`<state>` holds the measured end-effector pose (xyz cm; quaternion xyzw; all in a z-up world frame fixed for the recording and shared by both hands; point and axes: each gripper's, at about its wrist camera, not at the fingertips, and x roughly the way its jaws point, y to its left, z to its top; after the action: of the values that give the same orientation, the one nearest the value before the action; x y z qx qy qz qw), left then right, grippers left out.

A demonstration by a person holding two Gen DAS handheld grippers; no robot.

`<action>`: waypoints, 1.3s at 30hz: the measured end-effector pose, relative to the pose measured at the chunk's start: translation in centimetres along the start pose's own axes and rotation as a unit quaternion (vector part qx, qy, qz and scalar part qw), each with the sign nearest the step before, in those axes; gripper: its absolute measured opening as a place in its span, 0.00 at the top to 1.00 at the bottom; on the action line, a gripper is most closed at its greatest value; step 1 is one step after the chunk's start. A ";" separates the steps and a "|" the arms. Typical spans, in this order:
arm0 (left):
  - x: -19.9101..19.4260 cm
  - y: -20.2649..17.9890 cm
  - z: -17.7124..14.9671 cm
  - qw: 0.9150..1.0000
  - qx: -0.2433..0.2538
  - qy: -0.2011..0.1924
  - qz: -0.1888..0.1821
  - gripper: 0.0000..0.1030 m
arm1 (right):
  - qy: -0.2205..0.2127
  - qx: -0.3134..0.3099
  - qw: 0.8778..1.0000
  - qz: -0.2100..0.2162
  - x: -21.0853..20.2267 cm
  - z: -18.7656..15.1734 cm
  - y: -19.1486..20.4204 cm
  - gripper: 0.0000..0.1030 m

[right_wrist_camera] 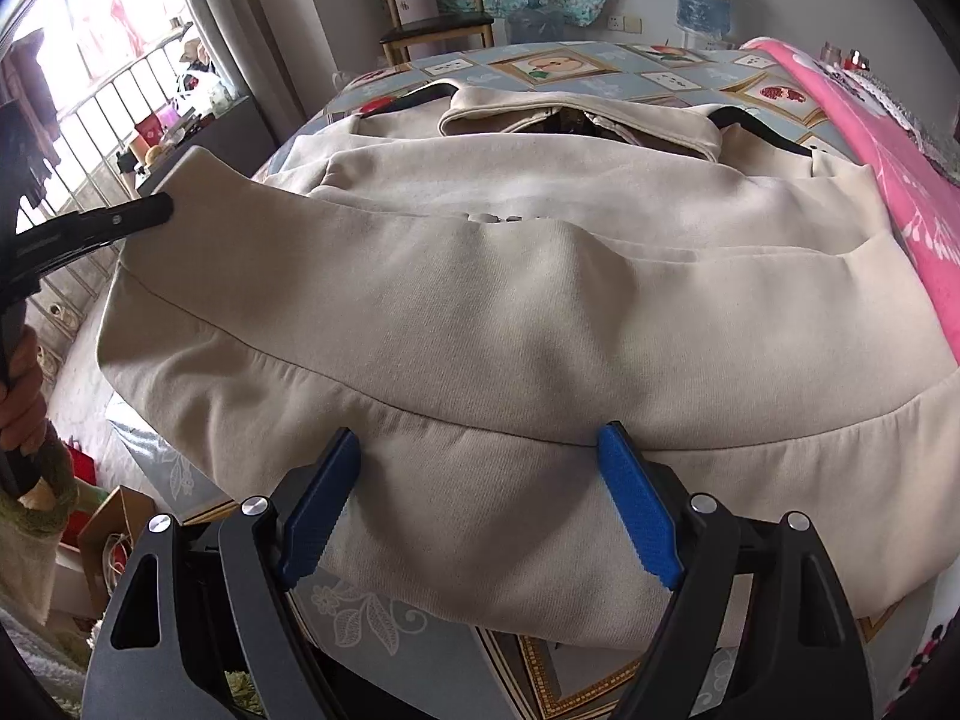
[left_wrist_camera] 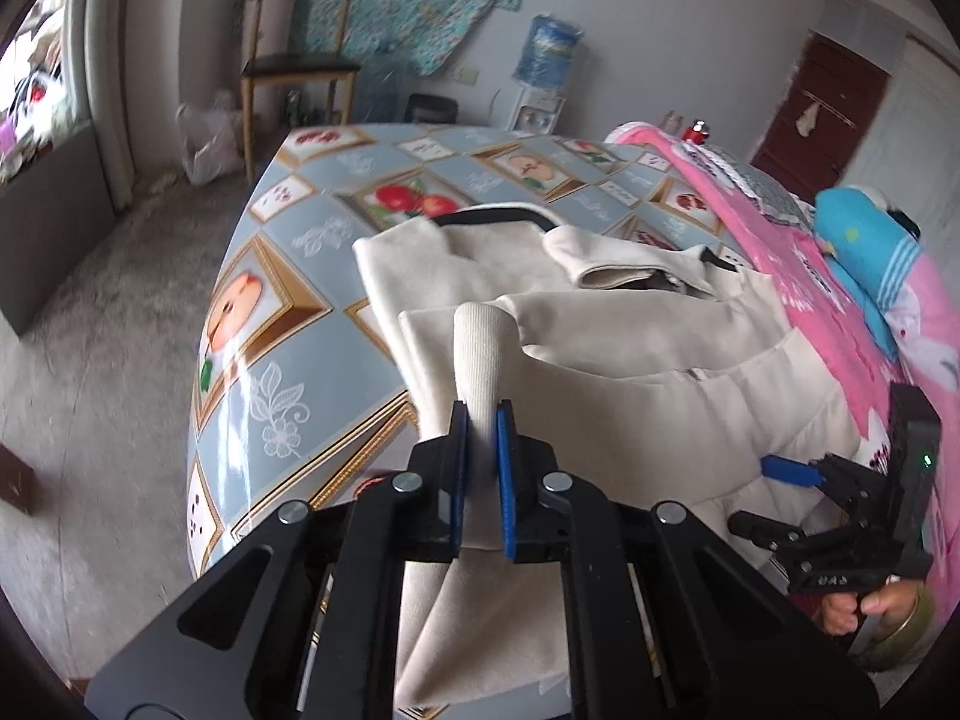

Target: Fold large clothes

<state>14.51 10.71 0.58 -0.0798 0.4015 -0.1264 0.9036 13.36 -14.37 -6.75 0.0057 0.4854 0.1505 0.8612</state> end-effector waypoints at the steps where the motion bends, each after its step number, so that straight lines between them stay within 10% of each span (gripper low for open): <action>1: -0.4 -0.5 0.0 1.000 0.010 -0.005 -0.005 0.92 | 0.000 0.006 1.000 0.004 0.0 0.0 -0.1 0.23; 16: -0.1 -1.0 -0.6 0.999 0.026 -0.001 0.021 0.92 | -0.039 0.080 0.995 0.041 -2.1 3.8 -3.3 0.24; 29: 0.3 -0.1 -0.9 0.999 0.023 0.002 0.030 0.92 | 0.002 0.011 0.999 -0.036 2.0 6.0 -1.3 0.94; 39: 0.7 1.5 -0.6 1.000 -0.004 0.001 0.024 0.92 | -0.032 -0.015 0.997 -0.070 2.0 7.5 -0.7 0.95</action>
<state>14.77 11.88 -0.65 -0.0736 0.4043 -0.1035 0.9058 20.80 -13.50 -4.57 -0.0361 0.4549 0.0965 0.8845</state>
